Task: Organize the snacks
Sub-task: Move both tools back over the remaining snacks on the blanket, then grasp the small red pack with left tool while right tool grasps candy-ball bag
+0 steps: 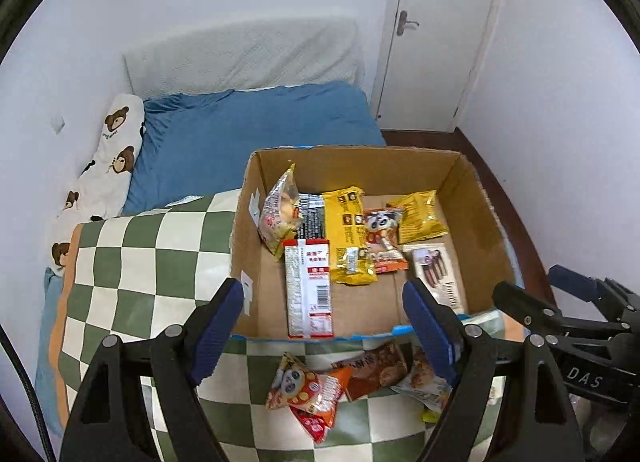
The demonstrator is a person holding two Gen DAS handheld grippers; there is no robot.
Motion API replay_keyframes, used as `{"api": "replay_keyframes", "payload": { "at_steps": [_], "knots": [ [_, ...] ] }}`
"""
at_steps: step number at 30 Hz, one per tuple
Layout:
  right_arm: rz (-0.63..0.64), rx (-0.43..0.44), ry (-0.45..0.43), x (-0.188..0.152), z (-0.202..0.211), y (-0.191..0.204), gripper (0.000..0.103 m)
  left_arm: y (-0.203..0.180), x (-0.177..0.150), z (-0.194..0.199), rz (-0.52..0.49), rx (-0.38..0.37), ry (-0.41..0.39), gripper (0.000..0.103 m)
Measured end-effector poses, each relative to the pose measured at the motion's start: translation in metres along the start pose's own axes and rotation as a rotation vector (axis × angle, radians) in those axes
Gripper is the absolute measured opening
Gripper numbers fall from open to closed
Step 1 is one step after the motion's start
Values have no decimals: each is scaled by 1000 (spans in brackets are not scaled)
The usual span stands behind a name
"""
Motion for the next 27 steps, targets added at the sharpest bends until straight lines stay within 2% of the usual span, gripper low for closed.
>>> {"api": "replay_keyframes", "payload": {
  "at_steps": [6,9,14,17,21,25,27],
  "knots": [
    [-34,17,3,-20,17,-6,90,-1,-19,11,16,-11,16,81],
    [-62,29,52,-42,9,-15,90,4,-42,4,31,-6,60,81],
    [-139,40,176,-92,-26,-31,90,22,-97,-27,96,22,202,81],
    [-205,36,239,-122,-49,-44,90,33,-136,-54,147,36,313,81],
    [-304,24,320,-159,-80,-66,90,36,-176,-92,202,20,443,81],
    [-360,16,382,-184,-103,-82,90,24,-191,-123,200,-6,503,81],
    [-376,8,401,-193,-113,-85,90,18,-195,-135,191,-13,504,81]
  ]
}}
Point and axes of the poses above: each gripper's, at about its wrist camera, not at the fingertips, and z roughly against the way its jaws point, y to its left, x to its top, the point moved 5 cm from there along -z, roughly the way its jaws point, and after that the axes turned 2 degrees about -y, right-handed, at the moved point
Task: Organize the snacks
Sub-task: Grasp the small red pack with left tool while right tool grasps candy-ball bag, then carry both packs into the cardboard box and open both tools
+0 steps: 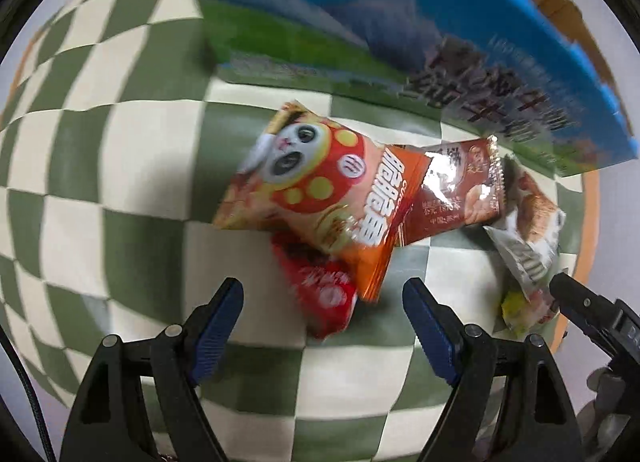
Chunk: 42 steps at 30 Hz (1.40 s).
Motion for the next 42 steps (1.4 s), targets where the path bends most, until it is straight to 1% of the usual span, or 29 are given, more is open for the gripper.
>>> {"api": "replay_keyframes", "payload": {
  "at_steps": [2,3,4,5,7,8,11,13,15,18,21,24,27,29,30,32,36,37,38,39,42],
  "knots": [
    [7,-13,-8,1,-6,1,90,-4,1,-8,-3,-3,-12,64],
    [13,-25,-11,1,-8,2,90,-4,0,-11,0,-3,-8,47],
    [21,-33,-15,3,-10,6,90,-4,-1,-14,4,-6,1,44],
    [35,-36,-21,3,-11,11,89,-5,-3,-14,0,-8,-3,44],
    [58,-25,-14,1,-14,18,73,-5,-7,-11,-17,-3,-15,43],
    [68,-45,0,0,-17,20,68,-4,-10,-11,-21,-3,-15,43],
    [65,-65,20,-5,-30,19,68,1,-29,-10,-17,-6,-1,43],
    [45,-47,46,-11,-39,16,60,10,-47,-8,-21,-13,14,43],
    [52,-42,58,-19,-42,16,56,15,-64,-7,-24,-21,36,43],
    [105,-53,71,-36,-43,19,56,23,-90,-7,-22,-34,72,43],
    [157,-45,111,-63,-44,22,56,28,-110,-10,-20,-37,98,43],
    [209,-47,158,-93,-48,23,56,30,-118,-14,-17,-42,109,44],
    [237,-62,169,-107,-53,24,56,31,-121,-21,-17,-43,128,45],
    [224,-63,167,-107,-56,25,57,33,-117,-29,-12,-42,130,46],
    [211,-61,173,-106,-58,26,59,37,-117,-34,-20,-35,133,47],
    [187,-48,175,-105,-60,27,66,34,-120,-41,-39,-21,134,47],
    [164,-58,155,-105,-66,27,67,22,-120,-46,-53,-7,123,46],
    [160,-60,148,-105,-68,21,67,21,-122,-45,-59,-2,116,44],
    [156,-70,138,-99,-69,14,62,16,-121,-40,-65,-1,113,43],
    [157,-80,126,-99,-68,12,54,13,-119,-39,-70,1,108,43],
    [153,-58,113,-100,-62,5,53,4,-125,-25,-76,-9,87,43]
  ]
}}
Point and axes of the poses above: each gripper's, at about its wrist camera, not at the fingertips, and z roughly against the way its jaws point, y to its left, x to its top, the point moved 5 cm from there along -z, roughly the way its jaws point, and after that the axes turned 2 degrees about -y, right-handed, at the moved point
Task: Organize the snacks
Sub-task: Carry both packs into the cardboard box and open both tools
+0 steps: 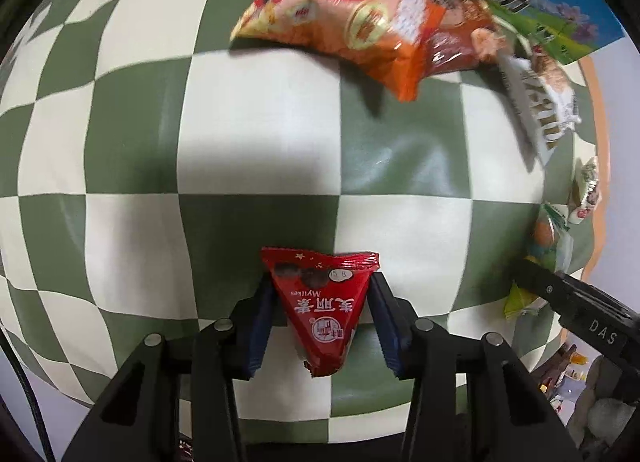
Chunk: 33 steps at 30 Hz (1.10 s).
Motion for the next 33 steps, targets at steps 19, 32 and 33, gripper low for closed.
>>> {"api": "replay_keyframes", "payload": {
  "at_steps": [19,32,33],
  "knots": [
    [143,240,-282,110,205,69,52,-60,164,193,-57,-246,-275,43],
    [215,120,-240,247,169,115,52,-52,296,127,44,-262,-50,43],
    [216,114,-231,251,163,115,52,-52,298,122,48,-265,-39,43]
  ]
}}
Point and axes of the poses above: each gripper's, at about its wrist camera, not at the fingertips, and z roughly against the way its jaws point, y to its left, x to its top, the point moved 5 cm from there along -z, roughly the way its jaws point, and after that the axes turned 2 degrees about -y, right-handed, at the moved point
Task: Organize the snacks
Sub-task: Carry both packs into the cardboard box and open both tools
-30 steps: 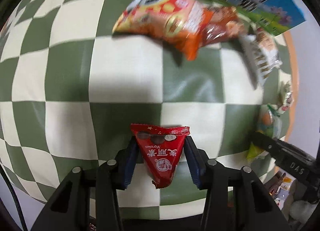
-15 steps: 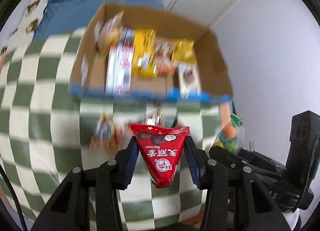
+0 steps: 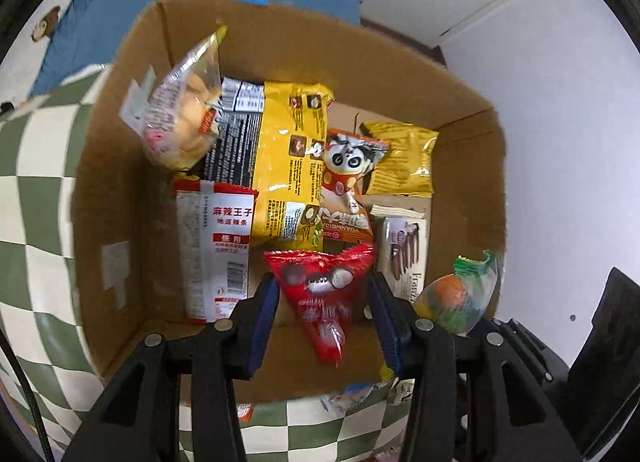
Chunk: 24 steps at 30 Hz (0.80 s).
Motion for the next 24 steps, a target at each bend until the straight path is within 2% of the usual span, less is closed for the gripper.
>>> {"api": "replay_keyframes", "payload": {
  "at_steps": [7,9,10,11,12,13,15,18,21,24],
  "knots": [
    [-11,-4,75,-2,-40,-10,52,9,4,-23,8,20,48,43],
    [-26,-3,127,-2,-55,-15,53,14,5,-27,24,36,56,43],
    [-36,-16,162,-2,-65,-19,55,16,6,-29,35,37,61,46],
    [-35,-32,166,-3,-67,-22,65,19,6,-30,44,43,63,48],
    [-34,-52,165,-2,-69,-25,79,22,7,-31,47,59,61,54],
    [-38,-60,165,-1,-70,-28,85,23,7,-30,45,65,54,62],
    [-41,-56,171,-1,-71,-31,86,24,8,-28,32,82,36,73],
    [-35,-68,167,-2,-70,-34,87,22,6,-24,-1,112,18,76],
    [-30,-81,157,-2,-65,-35,88,18,4,-19,-34,134,4,85],
    [-22,-92,140,-2,-57,-33,91,14,0,-10,-62,151,-21,87]
  ]
}}
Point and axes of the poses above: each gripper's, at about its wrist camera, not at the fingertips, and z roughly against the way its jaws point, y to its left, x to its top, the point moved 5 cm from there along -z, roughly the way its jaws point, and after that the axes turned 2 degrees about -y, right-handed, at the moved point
